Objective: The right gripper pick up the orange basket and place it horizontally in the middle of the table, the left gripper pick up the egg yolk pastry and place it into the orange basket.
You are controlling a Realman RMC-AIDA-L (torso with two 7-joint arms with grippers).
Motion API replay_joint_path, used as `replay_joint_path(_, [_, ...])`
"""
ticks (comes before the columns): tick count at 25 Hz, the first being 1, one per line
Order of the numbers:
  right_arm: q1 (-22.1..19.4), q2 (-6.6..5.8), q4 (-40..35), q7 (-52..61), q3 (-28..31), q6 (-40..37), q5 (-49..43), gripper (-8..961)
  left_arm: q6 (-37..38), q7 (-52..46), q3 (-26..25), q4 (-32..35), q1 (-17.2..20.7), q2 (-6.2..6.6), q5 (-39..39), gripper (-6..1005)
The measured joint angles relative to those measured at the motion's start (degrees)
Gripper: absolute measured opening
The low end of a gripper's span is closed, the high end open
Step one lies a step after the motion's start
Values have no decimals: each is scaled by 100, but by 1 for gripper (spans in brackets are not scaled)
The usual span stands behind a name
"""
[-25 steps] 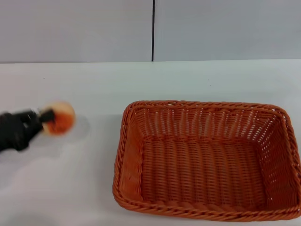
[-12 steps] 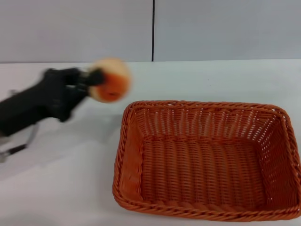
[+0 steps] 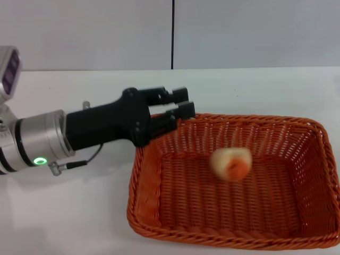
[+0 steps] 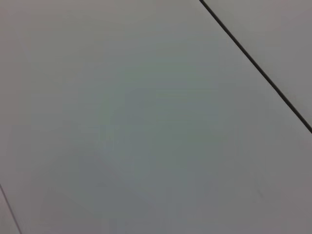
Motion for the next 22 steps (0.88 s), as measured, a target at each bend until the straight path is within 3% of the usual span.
replay_joint_path(7, [-10,1,0,-4,23,0,-3,528,60,177,-330,-61,395,28,-667,496])
replay_joint_path(10, [21,2,0,-5,45,0,17,528,64,458,-1075,85,665,11,-1003,630])
replay_joint_path(14, [24,19,0,-36,130,1,62,528,22,809,-1601,430,845,-2,-1486,763])
replay_joint_path(16, [24,57,-4,-64,286,1,74,528,-66,1183,-2004,874,946,-8,-2046,780])
replay_joint_path(22, [12,143,-10,-120,896,13,80,528,-208,2009,-2587,1643,1008,-32,-3133,793])
